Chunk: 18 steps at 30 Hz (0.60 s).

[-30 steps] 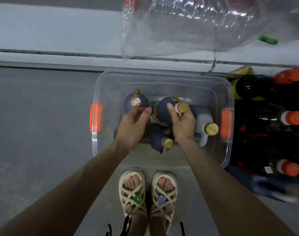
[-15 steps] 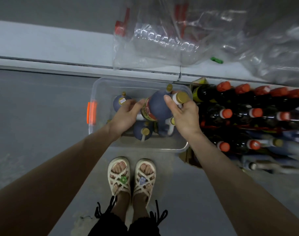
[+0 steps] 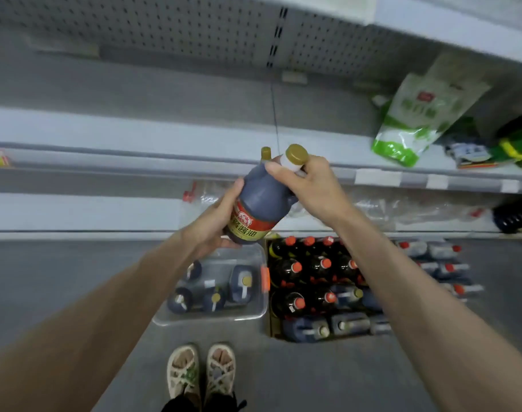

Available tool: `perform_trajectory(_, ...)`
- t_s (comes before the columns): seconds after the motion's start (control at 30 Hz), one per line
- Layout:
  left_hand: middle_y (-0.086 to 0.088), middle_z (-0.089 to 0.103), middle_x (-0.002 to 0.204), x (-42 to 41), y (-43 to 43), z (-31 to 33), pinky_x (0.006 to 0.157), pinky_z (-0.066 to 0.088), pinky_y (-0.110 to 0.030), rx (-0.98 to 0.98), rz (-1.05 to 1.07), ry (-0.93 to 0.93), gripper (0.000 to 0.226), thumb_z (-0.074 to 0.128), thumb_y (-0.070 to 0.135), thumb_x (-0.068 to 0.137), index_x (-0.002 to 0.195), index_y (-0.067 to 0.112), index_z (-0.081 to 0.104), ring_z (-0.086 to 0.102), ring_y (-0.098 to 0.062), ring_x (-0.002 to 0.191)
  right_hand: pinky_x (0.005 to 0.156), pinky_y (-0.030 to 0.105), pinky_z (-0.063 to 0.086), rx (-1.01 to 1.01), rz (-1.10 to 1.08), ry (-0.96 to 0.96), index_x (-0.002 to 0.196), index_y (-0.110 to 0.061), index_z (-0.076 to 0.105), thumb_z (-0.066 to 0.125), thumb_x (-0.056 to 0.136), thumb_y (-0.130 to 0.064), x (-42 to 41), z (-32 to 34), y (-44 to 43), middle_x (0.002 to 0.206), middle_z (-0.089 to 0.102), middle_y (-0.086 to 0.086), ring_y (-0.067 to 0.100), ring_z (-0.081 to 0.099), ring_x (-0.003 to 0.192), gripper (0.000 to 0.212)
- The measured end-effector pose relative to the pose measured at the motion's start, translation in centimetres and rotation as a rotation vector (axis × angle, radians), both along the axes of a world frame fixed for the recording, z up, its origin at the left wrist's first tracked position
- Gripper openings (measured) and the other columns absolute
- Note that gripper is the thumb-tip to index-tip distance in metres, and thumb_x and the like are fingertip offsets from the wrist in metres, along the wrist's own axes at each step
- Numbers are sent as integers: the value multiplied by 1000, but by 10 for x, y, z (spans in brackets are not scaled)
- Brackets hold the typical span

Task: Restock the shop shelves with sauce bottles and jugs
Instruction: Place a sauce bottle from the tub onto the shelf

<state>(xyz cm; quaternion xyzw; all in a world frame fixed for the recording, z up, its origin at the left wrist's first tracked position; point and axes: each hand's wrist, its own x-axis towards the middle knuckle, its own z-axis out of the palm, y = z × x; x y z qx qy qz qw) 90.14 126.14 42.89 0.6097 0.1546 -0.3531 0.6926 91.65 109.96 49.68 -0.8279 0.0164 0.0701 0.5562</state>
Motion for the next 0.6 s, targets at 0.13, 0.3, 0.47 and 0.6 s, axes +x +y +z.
perform_trajectory(0.13,5,72,94,5,-7,115,82,55,-42,-28,-40,-122,59,29,74,86,116,32,58,66,-16,94,56,13,45,12,-6,-140,87,-11,67,70,87,-17,-2,129,-4,67,67,-15,-5,60,65,7)
perform_trajectory(0.3,-1,71,102,0,-23,260,81,57,-48,-32,-98,-298,70,33,78,78,123,30,56,67,-22,95,66,19,50,63,-84,-326,86,-17,67,75,81,-11,-27,269,-21,82,71,-6,4,65,80,12)
perform_trajectory(0.47,2,71,92,-14,-58,378,88,53,-52,-51,-197,-446,56,25,73,86,104,32,59,66,-21,91,64,22,51,111,-154,-491,89,-15,67,75,80,-9,-61,380,-54,80,71,-7,4,67,77,14)
perform_trajectory(0.6,5,74,89,-30,-96,441,79,57,-45,-61,-266,-562,63,26,78,81,109,33,60,68,-18,89,64,20,52,96,-157,-594,91,-18,67,72,84,-12,-92,447,-90,84,72,-5,3,68,80,10)
